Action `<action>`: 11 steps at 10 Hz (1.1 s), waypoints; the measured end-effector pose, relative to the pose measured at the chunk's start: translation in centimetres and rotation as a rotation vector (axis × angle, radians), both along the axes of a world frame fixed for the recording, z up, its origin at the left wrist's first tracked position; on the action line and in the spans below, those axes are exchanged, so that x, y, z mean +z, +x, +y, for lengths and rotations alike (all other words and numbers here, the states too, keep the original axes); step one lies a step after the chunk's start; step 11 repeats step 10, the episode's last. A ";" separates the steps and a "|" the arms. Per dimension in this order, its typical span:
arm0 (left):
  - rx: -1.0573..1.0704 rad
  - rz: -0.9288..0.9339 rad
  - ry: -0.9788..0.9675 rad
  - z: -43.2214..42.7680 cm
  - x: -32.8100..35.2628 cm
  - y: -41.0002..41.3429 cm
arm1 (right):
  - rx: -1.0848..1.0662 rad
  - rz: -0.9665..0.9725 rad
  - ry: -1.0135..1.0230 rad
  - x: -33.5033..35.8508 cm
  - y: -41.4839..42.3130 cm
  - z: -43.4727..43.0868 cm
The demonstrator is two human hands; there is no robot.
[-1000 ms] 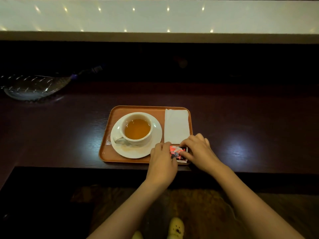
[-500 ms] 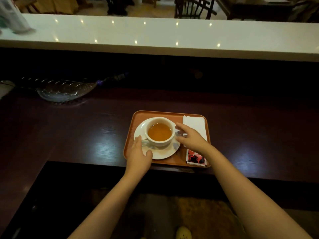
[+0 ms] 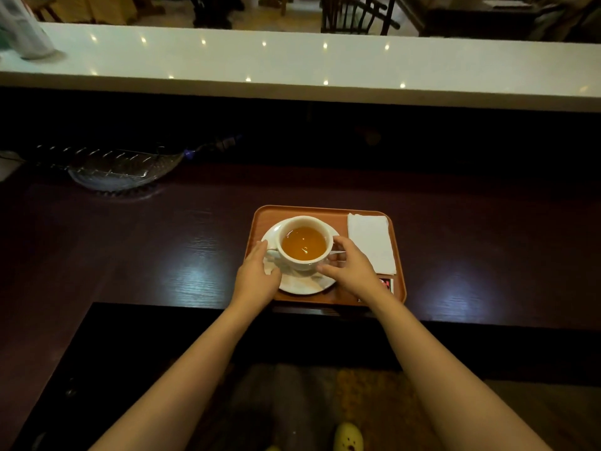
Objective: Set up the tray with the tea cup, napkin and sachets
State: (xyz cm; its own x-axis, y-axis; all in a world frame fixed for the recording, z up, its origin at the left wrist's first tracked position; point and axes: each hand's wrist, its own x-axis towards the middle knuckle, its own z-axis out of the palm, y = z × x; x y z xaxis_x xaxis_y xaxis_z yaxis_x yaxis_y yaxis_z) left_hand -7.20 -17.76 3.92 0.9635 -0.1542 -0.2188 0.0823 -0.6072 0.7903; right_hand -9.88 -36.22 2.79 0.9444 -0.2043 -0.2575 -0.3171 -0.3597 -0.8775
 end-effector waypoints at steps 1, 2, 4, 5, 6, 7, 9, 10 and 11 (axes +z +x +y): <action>0.068 -0.042 -0.061 0.9 -0.4 0.5 | -0.107 0.025 -0.215 -0.5 -0.6 -0.2; 0.066 0.002 -0.108 1.2 -1.1 1.2 | -0.190 0.092 -0.346 -0.9 -0.8 -0.3; 0.064 0.088 -0.090 0.7 -2.1 1.7 | -0.170 0.148 -0.334 -1.5 -0.6 0.5; 0.074 0.091 -0.078 0.7 -2.2 2.1 | -0.188 0.157 -0.311 -1.4 -0.6 0.8; 0.081 0.091 -0.047 0.6 -2.3 2.7 | -0.187 0.160 -0.298 -1.5 -0.5 0.9; 0.071 0.075 -0.016 0.6 -2.2 3.3 | -0.187 0.159 -0.301 -1.1 -0.4 1.1; -0.019 0.031 0.026 1.2 -2.1 4.0 | -0.122 0.227 -0.322 -0.3 -0.1 0.9; -0.050 -0.030 0.032 1.8 -1.4 4.5 | -0.093 0.256 -0.363 0.3 0.2 0.5; -0.050 -0.030 0.032 1.8 -1.4 4.5 | -0.093 0.256 -0.363 0.3 0.2 0.5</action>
